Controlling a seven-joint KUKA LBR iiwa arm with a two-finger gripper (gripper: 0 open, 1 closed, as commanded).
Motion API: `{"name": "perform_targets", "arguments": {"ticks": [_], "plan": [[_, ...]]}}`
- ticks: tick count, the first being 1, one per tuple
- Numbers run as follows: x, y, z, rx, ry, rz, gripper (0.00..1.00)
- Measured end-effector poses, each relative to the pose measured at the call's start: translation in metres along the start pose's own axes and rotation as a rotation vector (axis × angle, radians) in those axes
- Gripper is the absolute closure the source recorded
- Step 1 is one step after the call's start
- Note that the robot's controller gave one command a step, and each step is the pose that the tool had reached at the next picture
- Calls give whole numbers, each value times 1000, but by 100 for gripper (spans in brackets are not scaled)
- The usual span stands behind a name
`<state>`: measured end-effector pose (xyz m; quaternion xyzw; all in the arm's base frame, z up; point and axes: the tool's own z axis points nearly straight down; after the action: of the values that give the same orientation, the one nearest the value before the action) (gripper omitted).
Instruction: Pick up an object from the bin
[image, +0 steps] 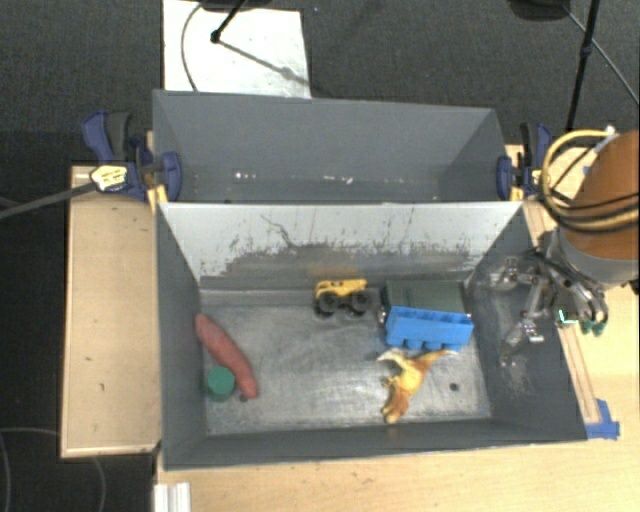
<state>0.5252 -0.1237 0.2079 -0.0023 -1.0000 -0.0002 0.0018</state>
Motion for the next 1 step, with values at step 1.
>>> {"name": "perform_targets", "arguments": {"ticks": [1], "plan": [[-2, 0, -3, 1, -7, -4, 0]]}}
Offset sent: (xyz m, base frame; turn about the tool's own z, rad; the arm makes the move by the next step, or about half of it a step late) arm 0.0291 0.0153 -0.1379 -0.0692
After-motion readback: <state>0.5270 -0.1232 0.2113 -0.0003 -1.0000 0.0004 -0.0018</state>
